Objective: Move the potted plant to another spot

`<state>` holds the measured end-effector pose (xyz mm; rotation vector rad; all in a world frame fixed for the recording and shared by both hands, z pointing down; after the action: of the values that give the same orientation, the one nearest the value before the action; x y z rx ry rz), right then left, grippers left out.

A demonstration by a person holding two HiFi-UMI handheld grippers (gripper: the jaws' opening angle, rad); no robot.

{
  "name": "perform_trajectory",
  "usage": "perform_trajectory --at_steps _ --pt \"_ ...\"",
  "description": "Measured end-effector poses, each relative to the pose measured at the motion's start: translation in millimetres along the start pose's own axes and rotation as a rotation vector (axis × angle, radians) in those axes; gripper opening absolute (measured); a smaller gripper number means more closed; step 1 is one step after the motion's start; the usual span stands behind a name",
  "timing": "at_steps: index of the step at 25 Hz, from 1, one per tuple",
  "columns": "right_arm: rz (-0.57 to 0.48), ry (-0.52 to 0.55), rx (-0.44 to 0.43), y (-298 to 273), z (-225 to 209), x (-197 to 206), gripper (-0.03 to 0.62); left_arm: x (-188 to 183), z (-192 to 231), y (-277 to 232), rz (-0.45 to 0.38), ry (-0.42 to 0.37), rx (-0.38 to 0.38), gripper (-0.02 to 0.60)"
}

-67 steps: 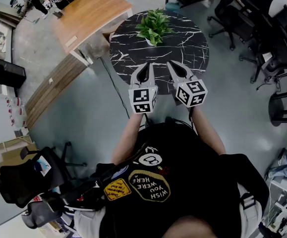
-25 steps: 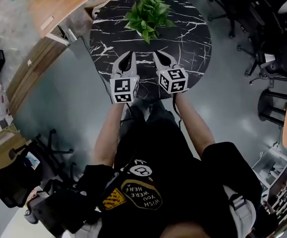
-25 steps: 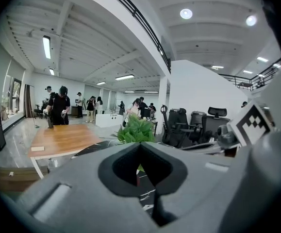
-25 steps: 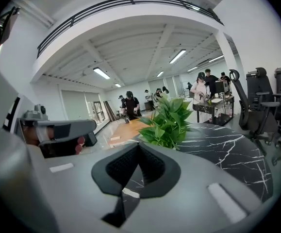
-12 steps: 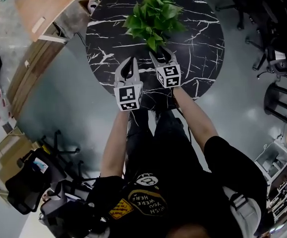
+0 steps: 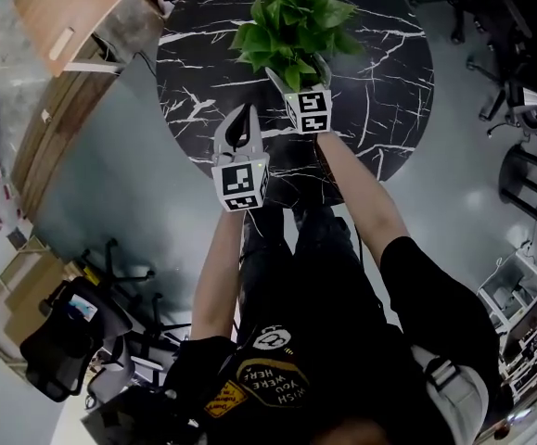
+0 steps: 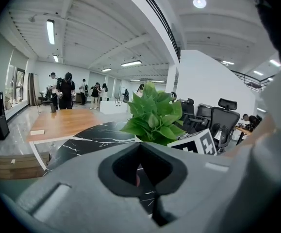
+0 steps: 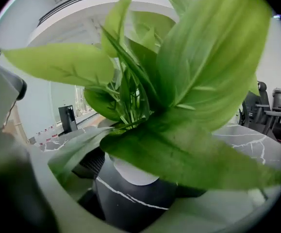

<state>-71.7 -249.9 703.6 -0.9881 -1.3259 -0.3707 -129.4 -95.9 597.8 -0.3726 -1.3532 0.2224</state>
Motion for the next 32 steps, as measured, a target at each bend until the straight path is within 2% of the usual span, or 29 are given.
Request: perform_trajectory --at_steps 6,10,18,22,27,32 --pt "-0.019 0.024 0.011 -16.7 -10.1 -4.6 0.442 -1.5 0.9 -9.8 -0.003 -0.004 0.014 0.005" --pt "-0.029 0.029 -0.006 -29.8 -32.9 -10.1 0.440 -1.4 -8.7 -20.1 0.002 -0.014 0.026 0.005" --pt "-0.008 -0.013 0.126 -35.0 -169.5 -22.7 0.433 2.1 -41.0 -51.5 0.036 -0.027 0.095 0.005" --pt "0.008 -0.027 0.190 -5.2 -233.0 -16.9 0.430 0.2 -54.3 -59.3 0.040 -0.035 0.128 0.005" --pt "0.040 -0.058 0.300 63.1 -297.9 5.0 0.423 -3.2 -72.8 -61.0 0.038 -0.056 0.167 0.005" --pt "0.071 -0.081 0.362 140.7 -316.6 34.5 0.416 2.1 -81.5 -52.1 0.038 -0.063 0.193 0.005"
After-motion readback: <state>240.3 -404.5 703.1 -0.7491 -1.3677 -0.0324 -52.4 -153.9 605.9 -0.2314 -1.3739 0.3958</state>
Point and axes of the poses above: the fingertips, and each gripper's own axes: y backward along the fingers, z to its left, x out of its underside, the point moved 4 cm from there along y, backward along the fingers, and after that the axes turned 2 degrees about -z, right-handed, at the moved point
